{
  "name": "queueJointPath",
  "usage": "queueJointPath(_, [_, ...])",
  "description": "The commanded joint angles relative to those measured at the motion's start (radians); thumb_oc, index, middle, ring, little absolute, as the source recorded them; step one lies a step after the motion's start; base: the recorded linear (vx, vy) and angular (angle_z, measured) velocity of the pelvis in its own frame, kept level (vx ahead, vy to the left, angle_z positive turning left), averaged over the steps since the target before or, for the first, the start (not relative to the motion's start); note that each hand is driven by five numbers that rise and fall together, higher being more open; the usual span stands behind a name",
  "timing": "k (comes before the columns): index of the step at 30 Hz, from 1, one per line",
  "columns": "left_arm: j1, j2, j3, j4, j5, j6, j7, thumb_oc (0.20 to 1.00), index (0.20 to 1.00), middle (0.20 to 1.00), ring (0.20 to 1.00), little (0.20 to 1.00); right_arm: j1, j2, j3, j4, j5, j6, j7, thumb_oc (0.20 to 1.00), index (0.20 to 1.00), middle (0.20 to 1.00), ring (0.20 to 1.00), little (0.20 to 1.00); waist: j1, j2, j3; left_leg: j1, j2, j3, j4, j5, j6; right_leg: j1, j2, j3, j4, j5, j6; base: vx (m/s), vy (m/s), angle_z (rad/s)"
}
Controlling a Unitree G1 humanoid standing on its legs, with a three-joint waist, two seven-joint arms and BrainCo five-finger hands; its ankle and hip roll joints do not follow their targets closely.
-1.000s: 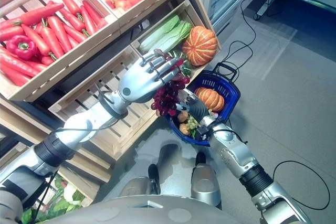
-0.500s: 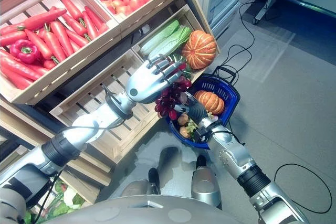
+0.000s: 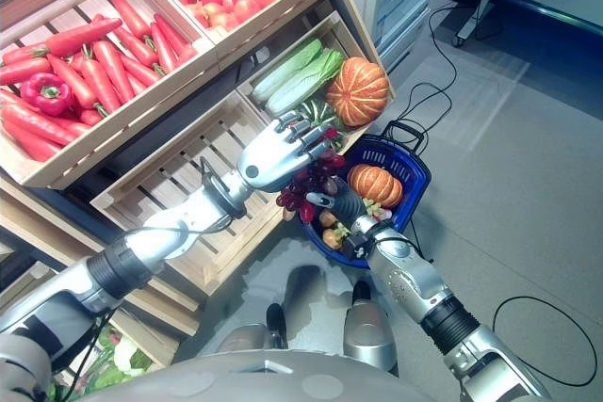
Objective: Pick up fruits and vegetables into the basket
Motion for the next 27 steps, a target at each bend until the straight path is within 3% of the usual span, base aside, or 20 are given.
queueJointPath(1, [-0.139,-0.036,-0.066,-0.030,0.022,0.036,0.016,0.200,0.200,0.200,0.200,0.200,-0.104,0.102,0.061,-0.012,0.049,-0.040,0.032,0.950,0.950,0.950,0.950,0.950,0.000,-0.035,-0.002,0.018,0.000,0.004,0.062,-0.151,0.037,0.097,-0.082,0.070,-0.076,-0.053,0.159,0.00,0.000,0.00])
queueJointPath(4, [-0.145,-0.047,-0.077,-0.026,0.017,0.036,0.003,0.200,0.200,0.200,0.200,0.200,-0.109,0.112,0.068,-0.005,0.084,-0.032,0.049,0.200,0.200,0.200,0.200,0.200,0.001,-0.035,-0.002,0.018,0.000,0.005,0.060,-0.150,0.037,0.098,-0.083,0.068,-0.078,-0.052,0.161,0.00,0.000,0.00])
queueJointPath(13, [-0.163,-0.100,-0.123,-0.008,0.002,0.060,-0.043,0.200,0.200,0.200,0.200,0.200,-0.151,0.169,0.125,-0.036,0.171,-0.068,0.105,0.200,0.200,0.200,0.200,0.200,0.007,-0.032,0.001,0.020,0.002,0.005,0.051,-0.143,0.035,0.099,-0.086,0.065,-0.084,-0.050,0.164,0.00,0.000,0.00])
queueJointPath(27, [-0.165,-0.137,-0.159,0.033,-0.012,0.096,-0.092,0.200,0.200,0.200,0.200,0.200,-0.209,0.227,0.176,-0.058,0.139,-0.174,0.024,0.200,0.200,0.200,0.200,0.200,0.020,-0.026,-0.003,0.028,0.005,0.001,0.029,-0.126,0.030,0.110,-0.089,0.049,-0.097,-0.045,0.165,0.00,0.000,0.00])
